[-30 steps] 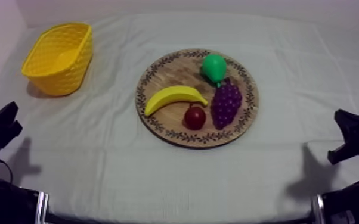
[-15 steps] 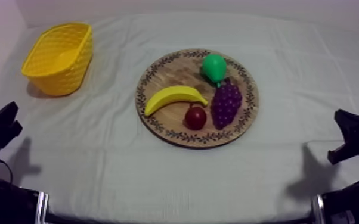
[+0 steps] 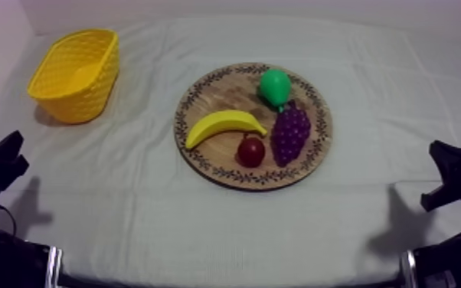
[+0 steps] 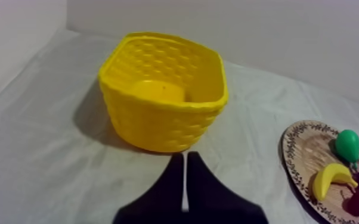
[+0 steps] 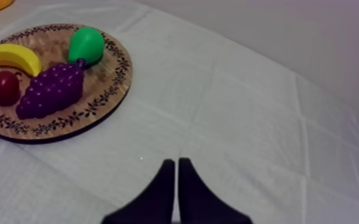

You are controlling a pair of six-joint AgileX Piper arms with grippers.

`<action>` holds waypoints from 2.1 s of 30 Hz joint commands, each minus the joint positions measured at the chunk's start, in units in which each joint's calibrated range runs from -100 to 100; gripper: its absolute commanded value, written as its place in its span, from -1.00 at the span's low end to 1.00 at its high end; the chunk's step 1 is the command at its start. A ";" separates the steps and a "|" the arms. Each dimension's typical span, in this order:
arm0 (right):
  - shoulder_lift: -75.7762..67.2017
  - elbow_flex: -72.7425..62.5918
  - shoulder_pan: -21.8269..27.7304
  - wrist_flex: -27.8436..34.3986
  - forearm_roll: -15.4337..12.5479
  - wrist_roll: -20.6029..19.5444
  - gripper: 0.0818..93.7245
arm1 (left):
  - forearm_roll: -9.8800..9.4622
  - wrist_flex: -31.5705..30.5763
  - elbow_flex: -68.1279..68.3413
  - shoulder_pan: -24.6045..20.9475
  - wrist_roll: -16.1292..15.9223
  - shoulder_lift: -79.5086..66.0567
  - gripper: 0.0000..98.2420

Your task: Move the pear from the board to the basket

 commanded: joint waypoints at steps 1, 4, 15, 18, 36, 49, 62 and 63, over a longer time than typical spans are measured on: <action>-0.01 -0.01 -0.01 0.00 0.00 0.01 -0.99 | 0.02 0.03 0.00 0.02 0.01 0.00 -1.00; -0.01 -0.01 -0.01 0.00 0.00 0.01 -0.99 | 0.02 0.03 0.00 -0.20 0.39 0.00 -1.00; -0.01 -0.01 -0.01 0.00 0.00 0.01 -0.99 | -0.10 -0.68 -9.47 -0.70 -2.38 8.56 -1.00; -0.01 -0.01 -0.01 0.00 0.00 0.01 -0.99 | 0.00 0.99 -19.03 -0.82 -4.17 17.07 -1.00; -0.01 -0.01 -0.01 0.00 0.00 0.01 -0.99 | 6.32 15.53 -72.90 5.16 -12.79 60.14 -0.99; -0.01 -0.01 -0.08 0.00 0.00 0.01 -0.99 | 0.45 20.35 -91.15 19.49 -5.55 83.14 -0.99; -0.01 -0.01 -0.17 0.00 0.00 0.01 -0.99 | -1.54 27.81 -107.45 27.81 0.69 99.85 -1.00; -0.01 -0.01 -0.17 0.00 0.00 0.01 -0.99 | -1.52 28.63 -108.60 28.05 1.11 101.18 -1.00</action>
